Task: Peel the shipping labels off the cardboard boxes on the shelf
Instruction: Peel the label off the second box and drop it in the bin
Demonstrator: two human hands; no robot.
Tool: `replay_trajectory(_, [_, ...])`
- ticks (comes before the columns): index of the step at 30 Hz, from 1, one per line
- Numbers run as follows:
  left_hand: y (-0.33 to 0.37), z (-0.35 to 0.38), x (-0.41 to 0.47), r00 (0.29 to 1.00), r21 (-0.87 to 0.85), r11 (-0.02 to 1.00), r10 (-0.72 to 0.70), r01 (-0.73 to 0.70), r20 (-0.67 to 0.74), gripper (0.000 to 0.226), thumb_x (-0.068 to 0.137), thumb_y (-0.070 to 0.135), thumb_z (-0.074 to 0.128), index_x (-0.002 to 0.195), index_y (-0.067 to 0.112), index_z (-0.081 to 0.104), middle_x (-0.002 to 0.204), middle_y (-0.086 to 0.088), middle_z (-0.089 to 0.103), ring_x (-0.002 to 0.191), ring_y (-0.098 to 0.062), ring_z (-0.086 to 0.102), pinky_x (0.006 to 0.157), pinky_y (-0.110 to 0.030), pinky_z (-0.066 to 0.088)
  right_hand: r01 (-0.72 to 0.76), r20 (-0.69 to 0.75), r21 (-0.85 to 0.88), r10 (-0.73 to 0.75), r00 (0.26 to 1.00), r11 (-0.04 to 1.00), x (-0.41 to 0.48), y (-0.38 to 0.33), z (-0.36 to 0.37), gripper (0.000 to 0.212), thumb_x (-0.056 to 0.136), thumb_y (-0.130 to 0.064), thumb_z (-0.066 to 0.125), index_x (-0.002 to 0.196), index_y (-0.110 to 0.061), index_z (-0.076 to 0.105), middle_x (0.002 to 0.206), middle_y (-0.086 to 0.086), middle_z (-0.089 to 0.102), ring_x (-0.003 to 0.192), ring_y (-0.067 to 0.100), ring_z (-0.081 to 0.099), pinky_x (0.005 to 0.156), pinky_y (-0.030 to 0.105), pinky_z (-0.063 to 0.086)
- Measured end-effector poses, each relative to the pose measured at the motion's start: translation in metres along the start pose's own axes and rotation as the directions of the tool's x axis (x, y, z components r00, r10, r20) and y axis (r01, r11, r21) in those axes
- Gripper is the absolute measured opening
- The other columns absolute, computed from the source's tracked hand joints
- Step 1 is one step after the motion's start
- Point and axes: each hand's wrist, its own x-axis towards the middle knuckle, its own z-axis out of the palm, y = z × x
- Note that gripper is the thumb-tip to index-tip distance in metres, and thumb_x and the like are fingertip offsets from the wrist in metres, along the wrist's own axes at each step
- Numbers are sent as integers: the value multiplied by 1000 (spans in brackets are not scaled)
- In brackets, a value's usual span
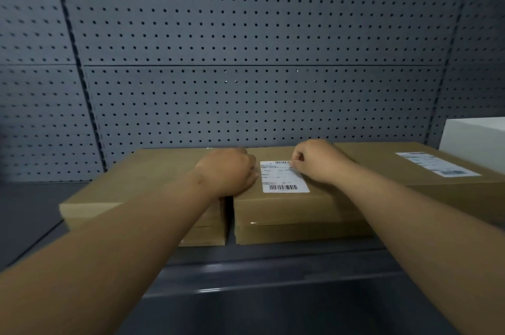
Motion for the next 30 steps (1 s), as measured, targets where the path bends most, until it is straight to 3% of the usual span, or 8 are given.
replay_trajectory(2, [-11, 4, 1, 1000, -17, 1000, 25, -25, 6, 36, 98, 39, 39, 115, 15, 60, 113, -7, 58, 98, -24, 58, 85, -38, 51, -73, 7, -17, 73, 997, 997, 9, -1, 5, 23, 94, -23, 54, 94, -8, 71, 98, 9, 73, 68, 12, 56, 62, 24, 48])
replay_trajectory(7, [-21, 15, 4, 996, -48, 995, 88, -86, 32, 39, 100, 40, 35, 120, 17, 59, 115, -5, 60, 101, -22, 58, 88, -39, 50, -222, 13, -20, 222, 975, 975, 37, 9, 17, 23, 91, -17, 54, 87, -6, 73, 102, 8, 74, 94, 26, 67, 89, 37, 53])
replay_trajectory(9, [-22, 19, 6, 995, -82, 993, 94, -91, 38, 39, 100, 39, 34, 119, 16, 59, 113, -5, 60, 99, -22, 58, 87, -39, 51, -257, 29, 14, 257, 966, 966, 45, 11, 20, 25, 94, -15, 51, 88, -2, 71, 109, 9, 73, 96, 27, 66, 85, 33, 53])
replay_trajectory(11, [-23, 21, 8, 994, -97, 991, 99, -95, 40, 39, 100, 39, 34, 119, 16, 58, 112, -5, 60, 99, -21, 58, 87, -40, 51, -278, 24, 48, 277, 961, 959, 51, 11, 23, 28, 96, -13, 49, 82, -2, 71, 111, 12, 72, 83, 24, 61, 65, 28, 45])
replay_trajectory(13, [-24, 22, 9, 992, -118, 988, 110, -103, 55, 38, 100, 39, 35, 119, 15, 57, 112, -5, 60, 100, -21, 57, 87, -39, 50, -318, 11, 57, 318, 948, 946, 55, 12, 27, 29, 96, -13, 47, 95, 1, 72, 108, 17, 72, 77, 23, 54, 55, 27, 37])
replay_trajectory(17, [-25, 23, 12, 989, -186, 977, 125, -107, 85, 33, 99, 37, 36, 114, 14, 56, 112, -4, 60, 99, -21, 57, 85, -36, 49, -340, 9, 57, 340, 940, 939, 61, 16, 31, 30, 93, -8, 44, 102, 3, 71, 97, 17, 72, 81, 28, 61, 65, 29, 46])
replay_trajectory(21, [-25, 24, 11, 985, -242, 963, 146, -120, 95, 31, 100, 36, 36, 114, 15, 55, 115, -4, 60, 100, -21, 56, 86, -36, 47, -306, 16, 13, 306, 952, 952, 60, 13, 30, 30, 91, -5, 45, 105, 1, 71, 112, 15, 72, 107, 31, 65, 93, 39, 52])
replay_trajectory(30, [-23, 19, 12, 974, -171, 975, 169, -143, 148, 31, 100, 35, 34, 115, 15, 52, 112, -6, 60, 98, -22, 55, 81, -33, 44, -353, 36, 257, 356, 934, 900, 51, 13, 27, 27, 90, -4, 46, 94, 5, 71, 100, 16, 72, 98, 33, 65, 88, 35, 52])
